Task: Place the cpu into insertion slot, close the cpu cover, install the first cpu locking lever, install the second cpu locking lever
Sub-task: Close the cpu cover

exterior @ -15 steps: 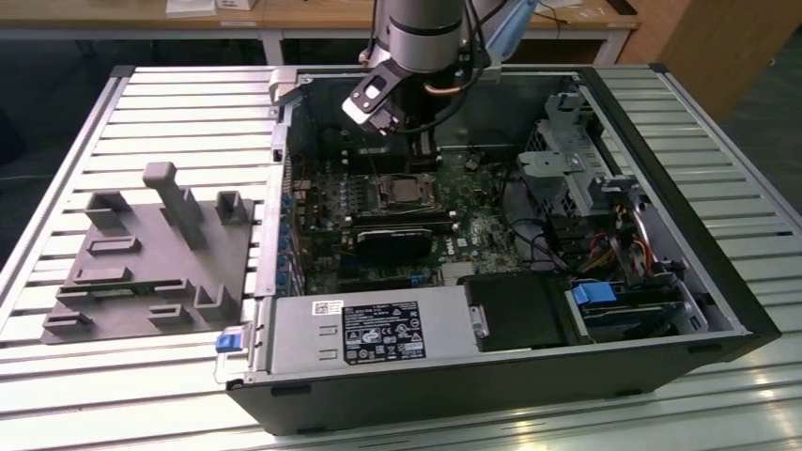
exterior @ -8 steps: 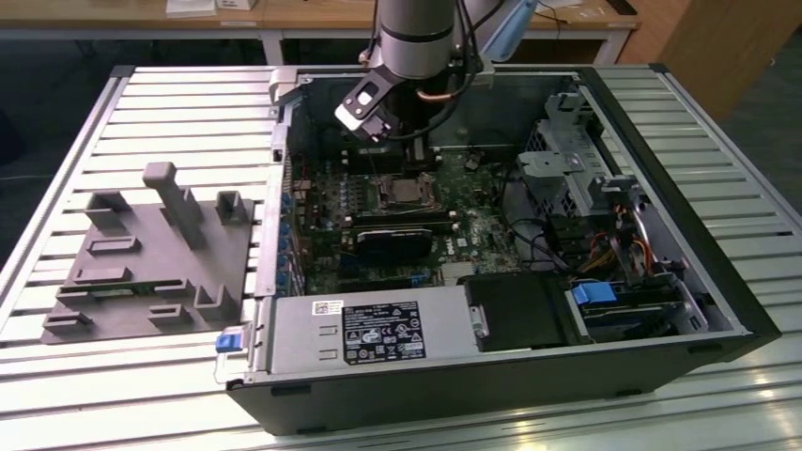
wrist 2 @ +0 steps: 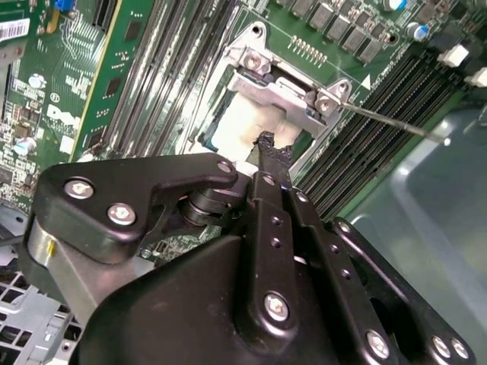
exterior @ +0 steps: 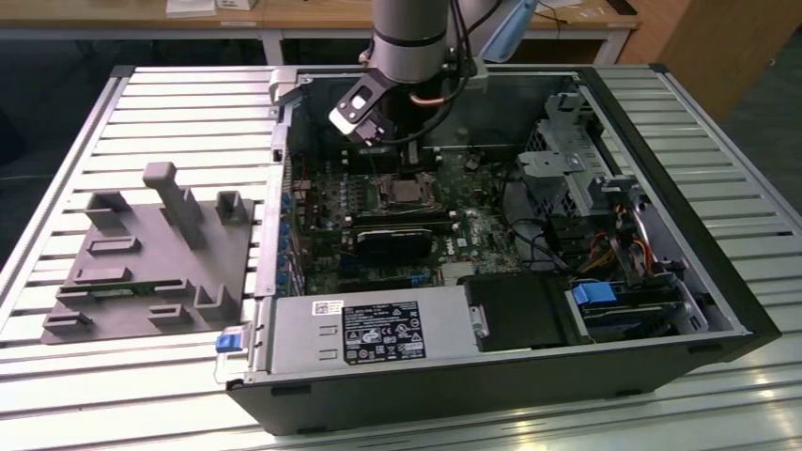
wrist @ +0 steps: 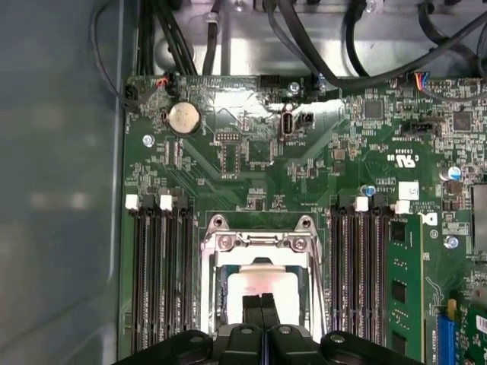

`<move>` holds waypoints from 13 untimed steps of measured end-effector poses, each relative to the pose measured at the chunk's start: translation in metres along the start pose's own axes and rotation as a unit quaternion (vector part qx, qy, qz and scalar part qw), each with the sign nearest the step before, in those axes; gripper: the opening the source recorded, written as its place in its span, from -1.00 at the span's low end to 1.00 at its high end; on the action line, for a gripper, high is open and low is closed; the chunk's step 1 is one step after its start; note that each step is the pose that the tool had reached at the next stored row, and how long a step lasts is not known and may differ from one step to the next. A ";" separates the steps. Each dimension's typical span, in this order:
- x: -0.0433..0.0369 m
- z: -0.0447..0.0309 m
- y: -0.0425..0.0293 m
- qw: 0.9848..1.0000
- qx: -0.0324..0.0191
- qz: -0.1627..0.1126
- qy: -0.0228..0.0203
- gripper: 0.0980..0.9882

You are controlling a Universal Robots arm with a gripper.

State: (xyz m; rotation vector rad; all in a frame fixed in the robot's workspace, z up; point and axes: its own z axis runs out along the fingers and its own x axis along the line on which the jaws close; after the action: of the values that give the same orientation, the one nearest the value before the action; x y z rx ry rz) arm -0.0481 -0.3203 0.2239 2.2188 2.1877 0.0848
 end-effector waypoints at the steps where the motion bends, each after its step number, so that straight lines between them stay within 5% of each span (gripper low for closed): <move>1: -0.0003 0.0002 -0.0007 1.000 0.000 0.000 0.000 -0.99; 7: -0.0003 0.0001 -0.0012 1.000 0.000 -0.002 0.000 -0.99; 13: -0.0003 0.0003 -0.0012 0.999 0.001 -0.054 0.002 -0.99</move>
State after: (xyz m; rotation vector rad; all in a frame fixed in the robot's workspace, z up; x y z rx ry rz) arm -0.0494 -0.3206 0.2235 2.0995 2.3046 0.0843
